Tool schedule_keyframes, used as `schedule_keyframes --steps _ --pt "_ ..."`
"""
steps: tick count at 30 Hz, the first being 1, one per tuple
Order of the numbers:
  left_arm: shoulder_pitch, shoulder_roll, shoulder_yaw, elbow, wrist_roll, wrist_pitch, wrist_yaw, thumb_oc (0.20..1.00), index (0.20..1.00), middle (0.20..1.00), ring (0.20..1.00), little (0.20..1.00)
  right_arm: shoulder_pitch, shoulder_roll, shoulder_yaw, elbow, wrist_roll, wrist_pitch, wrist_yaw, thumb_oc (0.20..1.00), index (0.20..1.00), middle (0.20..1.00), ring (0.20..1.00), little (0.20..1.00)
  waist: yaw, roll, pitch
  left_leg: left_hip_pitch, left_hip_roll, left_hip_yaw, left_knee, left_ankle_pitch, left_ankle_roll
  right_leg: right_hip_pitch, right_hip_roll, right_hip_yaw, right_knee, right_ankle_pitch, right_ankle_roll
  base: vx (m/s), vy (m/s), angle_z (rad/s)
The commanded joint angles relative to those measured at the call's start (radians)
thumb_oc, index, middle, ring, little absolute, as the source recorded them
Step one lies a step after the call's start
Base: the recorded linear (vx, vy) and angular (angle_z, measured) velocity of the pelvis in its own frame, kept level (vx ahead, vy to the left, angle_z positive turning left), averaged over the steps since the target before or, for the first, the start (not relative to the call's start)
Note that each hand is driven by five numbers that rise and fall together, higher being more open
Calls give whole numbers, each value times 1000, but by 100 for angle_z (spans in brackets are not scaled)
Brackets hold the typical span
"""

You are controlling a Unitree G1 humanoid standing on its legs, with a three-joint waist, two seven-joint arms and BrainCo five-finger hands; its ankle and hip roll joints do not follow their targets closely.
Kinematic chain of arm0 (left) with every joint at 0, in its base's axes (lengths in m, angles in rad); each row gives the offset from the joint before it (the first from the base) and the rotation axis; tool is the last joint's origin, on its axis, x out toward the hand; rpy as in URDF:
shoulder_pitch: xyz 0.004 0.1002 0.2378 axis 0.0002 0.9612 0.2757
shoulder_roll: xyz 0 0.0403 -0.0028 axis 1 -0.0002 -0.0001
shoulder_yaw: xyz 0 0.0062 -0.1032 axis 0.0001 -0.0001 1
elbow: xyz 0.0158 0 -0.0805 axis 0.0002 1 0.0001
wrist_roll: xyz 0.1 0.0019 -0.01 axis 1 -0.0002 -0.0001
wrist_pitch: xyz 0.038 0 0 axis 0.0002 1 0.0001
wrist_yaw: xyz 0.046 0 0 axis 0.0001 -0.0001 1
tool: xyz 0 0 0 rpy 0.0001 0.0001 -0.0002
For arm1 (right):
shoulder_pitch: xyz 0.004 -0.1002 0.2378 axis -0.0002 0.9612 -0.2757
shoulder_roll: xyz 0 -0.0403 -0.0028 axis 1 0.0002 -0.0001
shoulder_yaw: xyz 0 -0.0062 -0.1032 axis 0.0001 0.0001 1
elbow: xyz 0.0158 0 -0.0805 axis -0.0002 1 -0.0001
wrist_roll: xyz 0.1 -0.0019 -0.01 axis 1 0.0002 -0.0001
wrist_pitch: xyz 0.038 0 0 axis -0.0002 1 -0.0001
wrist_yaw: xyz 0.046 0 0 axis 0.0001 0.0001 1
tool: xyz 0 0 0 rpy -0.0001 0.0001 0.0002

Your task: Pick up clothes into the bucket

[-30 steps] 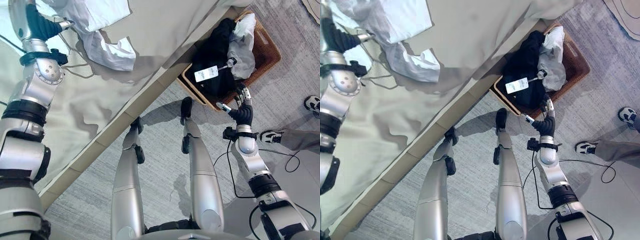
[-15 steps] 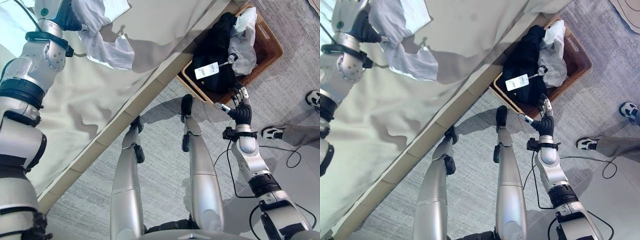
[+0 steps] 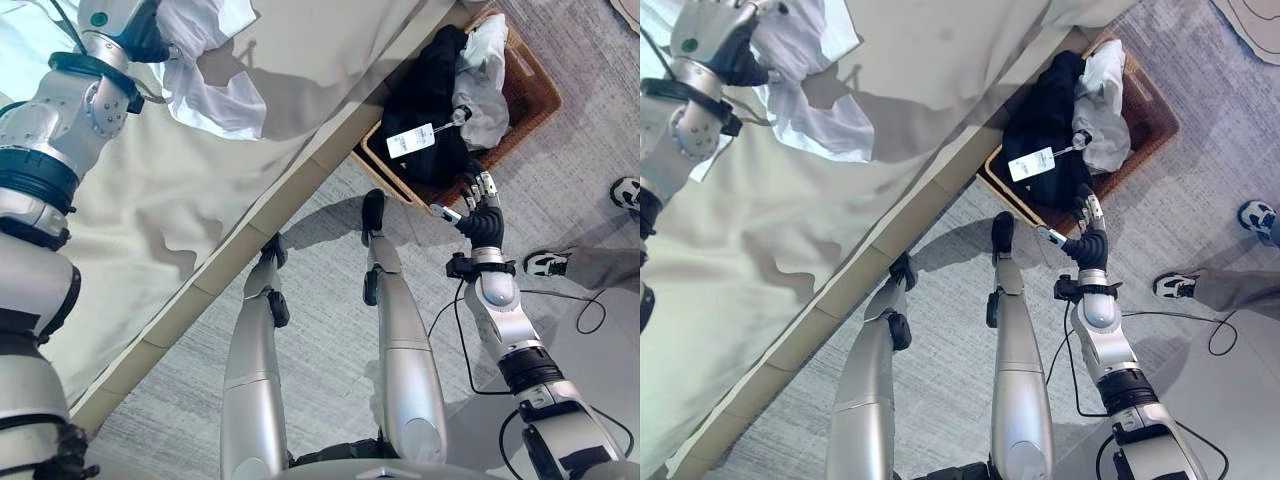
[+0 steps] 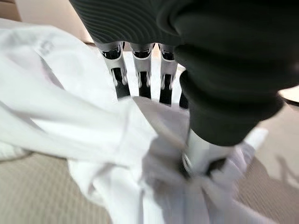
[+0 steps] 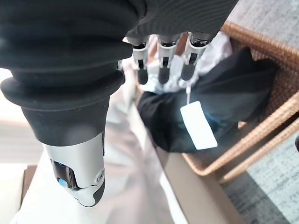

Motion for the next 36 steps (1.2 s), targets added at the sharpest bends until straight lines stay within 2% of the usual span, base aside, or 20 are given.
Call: schedule_keyframes --steps 1,10,16,18,20,24,25,26,29,36 --pt "83 2 59 -12 28 -17 10 200 200 200 200 200 90 -35 -24 -40 9 -48 0 1000 1000 1000 1000 1000 -17 12 -114 -72 2 -28 86 -74 -19 29 -50 -5 -160 117 106 0 0 0" --pt "227 6 165 -59 33 -21 12 200 200 200 200 200 91 -35 -32 -36 7 -42 1 1000 1000 1000 1000 1000 -4 9 -123 -27 1 -35 79 -73 -21 69 -48 -9 -146 103 100 -4 0 0" --pt "406 -13 302 -185 24 -37 24 200 200 200 200 200 83 -41 -40 -25 -13 -31 -8 1000 1000 1000 1000 1000 24 5 -134 61 4 -47 52 -69 -24 153 -42 -31 -144 88 93 -7 -22 0" --pt "528 -57 388 -284 3 -63 25 200 200 200 200 200 66 -41 -46 -11 -28 -20 -16 1000 1000 1000 1000 1000 51 1 -143 132 3 -57 22 -64 -28 225 -38 -47 -151 78 90 15 -61 1" --pt "568 -65 415 -322 -1 -67 20 200 200 200 200 200 63 -43 -48 -6 -33 -17 -17 1000 1000 1000 1000 1000 58 3 -145 155 2 -60 12 -63 -29 249 -37 -52 -156 75 88 17 -42 0" --pt "730 -149 509 -485 -44 -108 -4 200 200 200 200 200 33 -45 -44 30 -68 4 -32 1000 1000 1000 1000 1000 90 1 -155 279 0 -79 -38 -57 -33 375 -31 -79 -181 61 84 44 -54 3" --pt "793 -187 534 -560 -94 -136 -26 200 200 200 200 200 15 -47 -37 55 -102 19 -36 1000 1000 1000 1000 1000 110 2 -168 334 -1 -84 -69 -53 -34 430 -26 -90 -196 56 83 67 -48 4" --pt "797 -187 538 -563 -95 -135 -28 200 200 200 200 200 15 -47 -35 55 -102 19 -37 1000 1000 1000 1000 1000 109 2 -165 338 -1 -85 -71 -52 -34 434 -26 -91 -198 56 83 68 -42 7" --pt "865 -233 556 -700 -181 -188 -67 200 200 200 200 200 -27 -72 7 87 -197 47 -42 1000 1000 1000 1000 1000 134 0 -185 424 -2 -98 -127 -33 -36 518 -23 -112 -227 56 82 53 -45 16" --pt "922 -256 538 -921 -446 -271 -207 200 200 200 200 200 -98 -101 112 116 -241 68 19 1000 1000 1000 1000 1000 175 1 -257 611 17 -124 -252 -3 -49 689 -4 -156 -272 32 80 98 -43 17"
